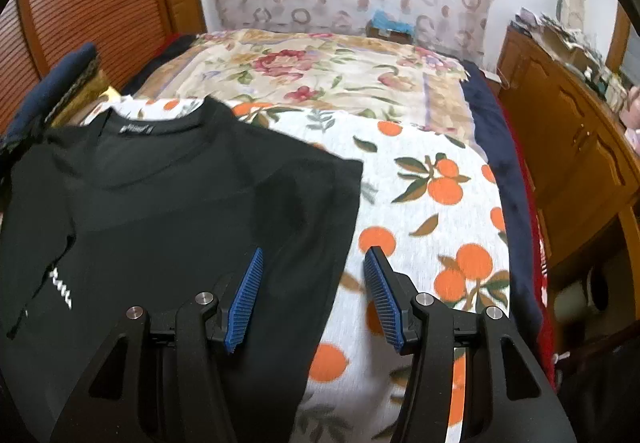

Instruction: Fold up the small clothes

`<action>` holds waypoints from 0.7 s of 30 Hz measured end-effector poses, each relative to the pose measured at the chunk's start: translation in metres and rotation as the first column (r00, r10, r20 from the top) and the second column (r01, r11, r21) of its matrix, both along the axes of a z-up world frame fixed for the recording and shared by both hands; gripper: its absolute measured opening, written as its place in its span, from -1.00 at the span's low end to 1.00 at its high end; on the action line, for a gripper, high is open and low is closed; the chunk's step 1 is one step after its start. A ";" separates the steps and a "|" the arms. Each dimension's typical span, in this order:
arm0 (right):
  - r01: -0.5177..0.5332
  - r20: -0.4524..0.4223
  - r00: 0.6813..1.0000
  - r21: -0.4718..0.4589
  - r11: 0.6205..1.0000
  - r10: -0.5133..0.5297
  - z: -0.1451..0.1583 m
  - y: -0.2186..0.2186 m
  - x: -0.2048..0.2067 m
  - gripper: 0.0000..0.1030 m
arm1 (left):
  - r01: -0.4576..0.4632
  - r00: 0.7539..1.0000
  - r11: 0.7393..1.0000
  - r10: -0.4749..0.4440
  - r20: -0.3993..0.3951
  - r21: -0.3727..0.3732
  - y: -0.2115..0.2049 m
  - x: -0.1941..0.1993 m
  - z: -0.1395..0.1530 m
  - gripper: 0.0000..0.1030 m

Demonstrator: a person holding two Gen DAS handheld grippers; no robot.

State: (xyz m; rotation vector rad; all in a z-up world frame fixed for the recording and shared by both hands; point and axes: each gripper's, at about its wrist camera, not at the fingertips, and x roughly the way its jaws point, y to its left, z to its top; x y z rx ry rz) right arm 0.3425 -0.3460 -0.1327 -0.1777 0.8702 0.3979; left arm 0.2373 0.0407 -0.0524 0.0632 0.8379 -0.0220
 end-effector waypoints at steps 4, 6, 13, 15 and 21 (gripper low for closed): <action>0.014 -0.005 1.000 0.015 1.000 -0.013 0.001 0.001 0.016 0.05 | 0.025 0.998 0.999 -0.023 0.056 -0.034 -0.005 -0.009 0.015 -0.90; 0.001 -0.002 1.000 0.019 1.000 -0.001 0.001 0.005 0.021 -0.25 | 0.042 0.997 0.998 -0.039 0.070 -0.044 -0.010 -0.015 0.022 -0.91; -0.057 0.078 0.996 0.073 0.996 0.052 0.025 0.013 -0.009 -0.91 | 0.109 0.985 0.992 -0.099 0.139 -0.062 -0.027 -0.056 0.046 -0.92; -0.056 0.134 0.990 0.095 0.994 0.043 0.042 0.011 -0.029 -0.92 | 0.122 0.981 0.990 -0.110 0.158 -0.070 -0.029 -0.071 0.052 -0.92; -0.066 0.226 0.973 0.143 0.987 0.032 0.079 -0.001 -0.095 -0.93 | 0.149 0.968 0.985 -0.127 0.215 -0.088 -0.030 -0.124 0.064 -0.92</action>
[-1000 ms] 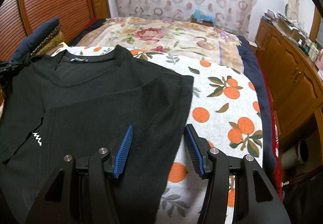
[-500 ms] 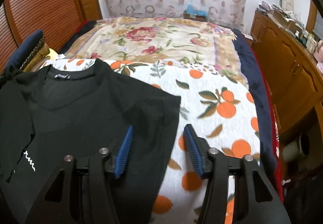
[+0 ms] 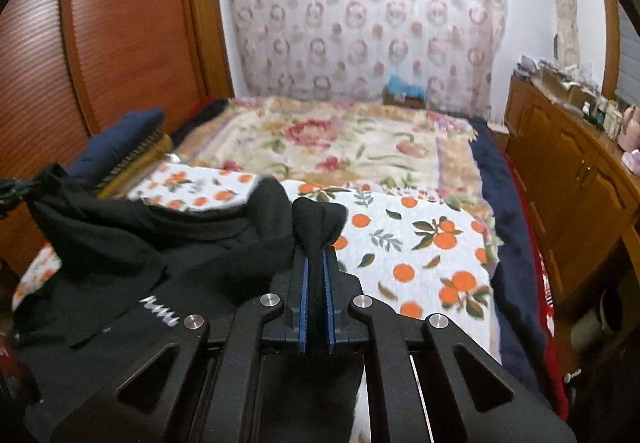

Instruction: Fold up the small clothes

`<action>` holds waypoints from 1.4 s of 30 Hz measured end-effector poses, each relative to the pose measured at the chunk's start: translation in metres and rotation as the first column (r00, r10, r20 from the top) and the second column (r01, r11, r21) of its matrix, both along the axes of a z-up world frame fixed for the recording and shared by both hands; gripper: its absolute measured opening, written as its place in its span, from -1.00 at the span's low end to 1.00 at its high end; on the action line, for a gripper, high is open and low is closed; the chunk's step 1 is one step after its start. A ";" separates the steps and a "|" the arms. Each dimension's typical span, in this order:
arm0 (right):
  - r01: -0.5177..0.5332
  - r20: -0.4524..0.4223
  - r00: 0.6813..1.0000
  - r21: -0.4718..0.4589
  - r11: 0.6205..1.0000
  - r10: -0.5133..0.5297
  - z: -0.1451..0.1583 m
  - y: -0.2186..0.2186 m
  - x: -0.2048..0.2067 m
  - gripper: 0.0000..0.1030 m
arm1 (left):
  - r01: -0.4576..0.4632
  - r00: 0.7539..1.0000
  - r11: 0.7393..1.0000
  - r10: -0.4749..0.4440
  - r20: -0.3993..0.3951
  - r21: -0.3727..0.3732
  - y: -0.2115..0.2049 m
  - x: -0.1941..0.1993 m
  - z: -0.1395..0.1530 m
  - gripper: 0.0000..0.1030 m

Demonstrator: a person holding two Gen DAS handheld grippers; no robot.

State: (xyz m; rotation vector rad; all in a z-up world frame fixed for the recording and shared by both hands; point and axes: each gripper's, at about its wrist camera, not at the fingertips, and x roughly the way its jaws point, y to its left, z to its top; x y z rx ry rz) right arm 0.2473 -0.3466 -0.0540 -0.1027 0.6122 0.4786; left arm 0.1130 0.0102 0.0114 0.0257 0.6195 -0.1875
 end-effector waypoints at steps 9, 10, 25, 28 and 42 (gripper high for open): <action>-0.009 0.027 1.000 0.051 0.999 0.007 0.018 -0.029 -0.111 -0.93 | -0.033 0.999 0.998 0.035 0.039 -0.061 0.017 -0.097 0.005 -0.92; -0.014 0.018 1.000 0.055 0.998 0.013 0.019 -0.033 -0.123 -0.93 | -0.035 0.999 0.997 0.037 0.036 -0.065 0.018 -0.104 0.004 -0.92; -0.071 -0.136 0.988 -0.025 0.997 0.067 -0.008 -0.039 -0.207 -0.93 | -0.039 0.995 0.998 0.034 -0.096 -0.045 0.021 -0.170 -0.039 -0.91; -0.055 -0.183 0.982 -0.062 0.997 0.043 -0.033 -0.041 -0.205 -0.92 | -0.041 0.990 0.998 0.034 -0.138 -0.054 0.027 -0.165 -0.054 -0.90; -0.018 -0.123 0.992 -0.103 0.995 0.005 -0.009 -0.053 -0.199 -0.62 | -0.084 0.991 0.996 0.082 -0.103 -0.013 0.049 -0.152 -0.039 -0.20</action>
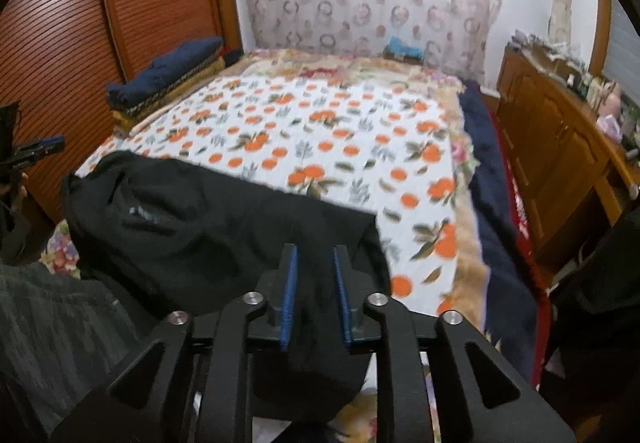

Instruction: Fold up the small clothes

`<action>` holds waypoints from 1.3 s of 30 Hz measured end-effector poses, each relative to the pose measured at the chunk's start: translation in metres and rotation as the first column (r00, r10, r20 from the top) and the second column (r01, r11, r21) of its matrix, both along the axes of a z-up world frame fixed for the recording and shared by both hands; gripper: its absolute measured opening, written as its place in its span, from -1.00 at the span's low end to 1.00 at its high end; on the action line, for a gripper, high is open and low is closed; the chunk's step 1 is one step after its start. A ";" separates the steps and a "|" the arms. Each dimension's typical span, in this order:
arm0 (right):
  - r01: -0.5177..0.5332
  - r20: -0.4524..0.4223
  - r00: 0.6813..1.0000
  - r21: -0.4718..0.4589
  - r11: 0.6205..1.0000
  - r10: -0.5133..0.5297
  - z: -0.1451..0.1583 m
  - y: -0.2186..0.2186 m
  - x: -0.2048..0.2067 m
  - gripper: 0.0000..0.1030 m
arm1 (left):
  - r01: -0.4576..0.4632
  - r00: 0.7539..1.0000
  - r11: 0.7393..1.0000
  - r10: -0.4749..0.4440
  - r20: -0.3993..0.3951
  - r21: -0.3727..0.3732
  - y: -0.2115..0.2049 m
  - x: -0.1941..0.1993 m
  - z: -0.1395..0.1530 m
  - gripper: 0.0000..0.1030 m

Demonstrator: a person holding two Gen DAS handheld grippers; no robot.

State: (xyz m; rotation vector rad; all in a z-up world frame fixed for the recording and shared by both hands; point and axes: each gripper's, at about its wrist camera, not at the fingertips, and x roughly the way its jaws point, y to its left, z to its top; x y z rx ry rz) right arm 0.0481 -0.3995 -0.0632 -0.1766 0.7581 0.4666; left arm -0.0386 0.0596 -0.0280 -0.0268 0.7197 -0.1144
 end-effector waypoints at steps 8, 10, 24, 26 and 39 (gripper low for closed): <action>0.041 0.010 0.999 0.002 0.999 -0.041 -0.007 0.003 0.039 0.01 | 0.053 0.992 0.998 -0.055 -0.109 -0.029 -0.011 0.051 -0.035 -0.16; 0.042 -0.017 0.999 -0.002 0.999 -0.042 -0.020 0.006 0.054 0.02 | 0.067 0.987 0.998 -0.068 -0.144 -0.010 -0.017 0.062 -0.046 -0.14; 0.098 -0.113 0.989 -0.028 0.995 -0.100 -0.075 0.004 0.095 0.05 | 0.069 0.970 0.996 -0.078 -0.230 -0.049 -0.019 0.082 -0.077 -0.07; 0.097 -0.108 0.989 -0.036 0.995 -0.101 -0.075 0.005 0.095 0.05 | 0.065 0.972 0.996 -0.076 -0.222 -0.056 -0.018 0.084 -0.077 -0.07; 0.023 -0.112 0.993 -0.019 1.000 -0.025 -0.076 0.024 0.083 -0.75 | 0.074 0.972 0.988 -0.101 -0.214 -0.132 -0.016 0.085 -0.077 -0.35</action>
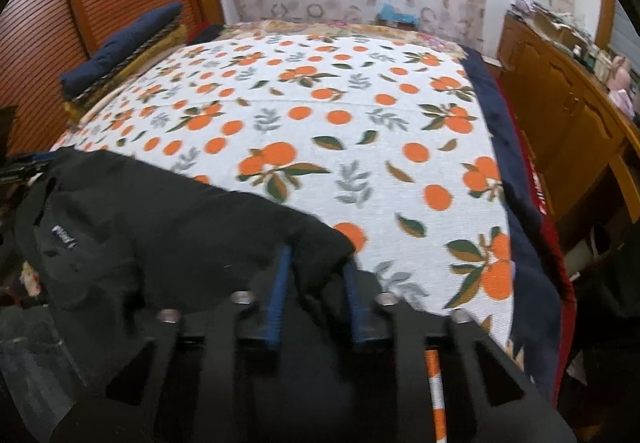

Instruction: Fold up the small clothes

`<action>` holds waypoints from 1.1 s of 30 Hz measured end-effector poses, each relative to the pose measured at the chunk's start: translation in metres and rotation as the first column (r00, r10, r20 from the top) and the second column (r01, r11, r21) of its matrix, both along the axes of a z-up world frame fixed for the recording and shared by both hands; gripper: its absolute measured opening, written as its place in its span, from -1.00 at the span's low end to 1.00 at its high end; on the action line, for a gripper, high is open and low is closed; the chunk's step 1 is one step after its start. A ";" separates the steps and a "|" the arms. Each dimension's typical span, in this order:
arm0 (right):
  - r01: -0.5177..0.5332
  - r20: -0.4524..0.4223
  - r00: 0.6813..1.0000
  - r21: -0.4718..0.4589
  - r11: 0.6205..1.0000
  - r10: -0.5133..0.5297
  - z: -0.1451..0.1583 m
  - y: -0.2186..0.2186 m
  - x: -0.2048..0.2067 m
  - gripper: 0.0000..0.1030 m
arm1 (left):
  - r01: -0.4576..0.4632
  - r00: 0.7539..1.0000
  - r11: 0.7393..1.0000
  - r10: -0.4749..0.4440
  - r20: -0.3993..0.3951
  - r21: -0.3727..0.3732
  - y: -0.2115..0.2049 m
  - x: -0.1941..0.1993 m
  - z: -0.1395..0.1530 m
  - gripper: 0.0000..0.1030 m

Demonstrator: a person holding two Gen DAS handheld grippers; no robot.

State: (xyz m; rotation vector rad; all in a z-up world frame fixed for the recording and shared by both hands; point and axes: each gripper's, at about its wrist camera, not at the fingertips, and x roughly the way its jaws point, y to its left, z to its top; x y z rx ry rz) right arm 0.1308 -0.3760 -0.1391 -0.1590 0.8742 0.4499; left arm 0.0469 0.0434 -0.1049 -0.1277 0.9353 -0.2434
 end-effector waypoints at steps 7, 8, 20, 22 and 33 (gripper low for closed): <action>0.015 0.075 0.997 0.148 0.989 -0.027 0.022 -0.001 -0.030 -0.88 | 0.054 0.997 0.989 -0.045 0.068 -0.140 -0.004 -0.024 0.021 -0.90; 0.011 0.105 0.994 0.166 0.986 -0.028 0.031 -0.002 -0.037 -0.88 | 0.045 0.995 0.991 -0.033 0.097 -0.123 -0.005 -0.030 0.031 -0.91; -0.087 0.390 0.921 0.205 0.975 0.000 0.156 0.000 -0.099 -0.89 | 0.075 0.905 0.992 -0.025 0.424 -0.101 -0.019 -0.089 0.156 -0.92; -0.110 0.450 0.893 0.196 0.974 0.010 0.183 0.001 -0.110 -0.89 | 0.070 0.880 0.993 -0.019 0.475 -0.090 -0.019 -0.099 0.177 -0.92; -0.145 0.691 0.723 0.175 0.974 -0.017 0.304 -0.016 -0.154 -0.90 | 0.026 0.699 0.995 0.048 0.714 -0.092 0.007 -0.127 0.290 -0.92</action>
